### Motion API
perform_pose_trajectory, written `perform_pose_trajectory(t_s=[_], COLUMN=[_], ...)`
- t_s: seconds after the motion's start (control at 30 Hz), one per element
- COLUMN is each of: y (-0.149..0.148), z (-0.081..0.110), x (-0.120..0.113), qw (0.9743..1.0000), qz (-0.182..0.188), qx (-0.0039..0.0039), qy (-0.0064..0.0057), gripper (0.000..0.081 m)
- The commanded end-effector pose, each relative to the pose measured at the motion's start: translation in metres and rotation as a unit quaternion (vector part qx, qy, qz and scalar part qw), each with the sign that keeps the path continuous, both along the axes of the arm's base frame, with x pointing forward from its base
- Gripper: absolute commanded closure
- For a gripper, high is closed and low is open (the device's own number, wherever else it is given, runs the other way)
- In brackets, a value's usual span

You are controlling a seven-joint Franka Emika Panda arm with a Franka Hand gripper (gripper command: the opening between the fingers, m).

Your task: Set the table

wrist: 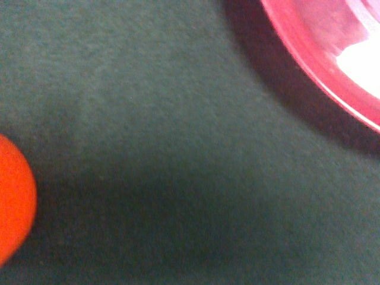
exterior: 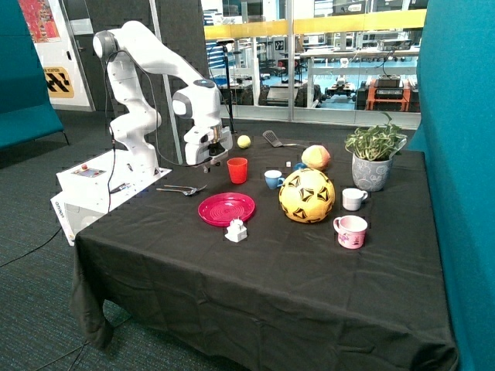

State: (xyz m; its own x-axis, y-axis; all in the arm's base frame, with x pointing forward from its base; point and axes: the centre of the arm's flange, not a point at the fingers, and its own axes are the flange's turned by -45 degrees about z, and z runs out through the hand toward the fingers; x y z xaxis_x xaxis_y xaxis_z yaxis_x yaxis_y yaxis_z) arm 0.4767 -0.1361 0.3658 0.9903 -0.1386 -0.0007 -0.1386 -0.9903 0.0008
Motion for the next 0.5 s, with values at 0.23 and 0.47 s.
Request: perform_pose_trajectory(t_s=[0.23, 0.47], y=[0.008, 0.008], z=[-0.014, -0.018], x=[0.025, 0.042], qw=[0.9995, 0.9988], qz=[0.033, 0.050], qx=[0.00034, 0.00034], qy=[-0.0004, -0.0004], gripper=[0.0502, 0.0535])
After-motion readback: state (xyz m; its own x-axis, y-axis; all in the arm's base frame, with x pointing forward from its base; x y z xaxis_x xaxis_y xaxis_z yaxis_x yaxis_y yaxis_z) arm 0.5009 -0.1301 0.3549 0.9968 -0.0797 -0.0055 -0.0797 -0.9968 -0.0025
